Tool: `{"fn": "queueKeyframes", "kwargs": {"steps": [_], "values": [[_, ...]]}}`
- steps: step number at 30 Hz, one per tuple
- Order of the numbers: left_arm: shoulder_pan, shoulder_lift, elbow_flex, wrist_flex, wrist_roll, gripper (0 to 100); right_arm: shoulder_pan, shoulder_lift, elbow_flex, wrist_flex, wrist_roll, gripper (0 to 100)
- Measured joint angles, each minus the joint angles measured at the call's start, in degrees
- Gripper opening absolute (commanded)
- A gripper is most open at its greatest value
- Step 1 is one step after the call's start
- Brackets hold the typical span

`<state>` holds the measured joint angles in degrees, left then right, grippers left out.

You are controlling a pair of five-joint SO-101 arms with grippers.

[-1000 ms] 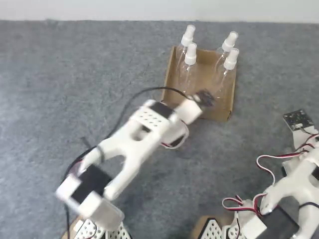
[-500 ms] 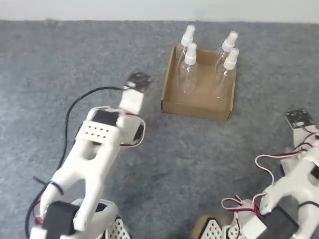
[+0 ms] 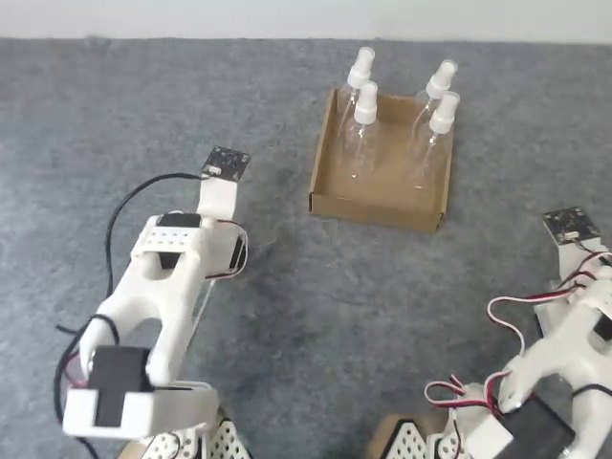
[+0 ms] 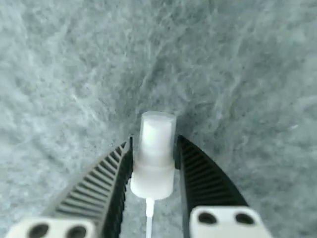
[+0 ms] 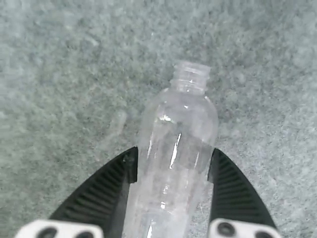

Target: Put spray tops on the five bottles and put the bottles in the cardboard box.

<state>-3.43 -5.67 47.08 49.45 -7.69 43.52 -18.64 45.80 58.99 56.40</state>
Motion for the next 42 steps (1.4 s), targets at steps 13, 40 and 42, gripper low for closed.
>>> {"fn": "queueKeyframes", "kwargs": {"steps": [13,40,42], "values": [[-2.90,2.55,-6.24,1.76,-0.97,19,0.00,0.00,0.00,0.00,0.00,18.7],[-2.81,11.16,-14.77,5.63,-4.66,1,0.00,0.00,0.09,0.00,0.00,18.8],[-2.37,8.18,-14.77,7.74,-4.57,1,0.00,0.00,0.09,0.00,0.00,18.8]]}}
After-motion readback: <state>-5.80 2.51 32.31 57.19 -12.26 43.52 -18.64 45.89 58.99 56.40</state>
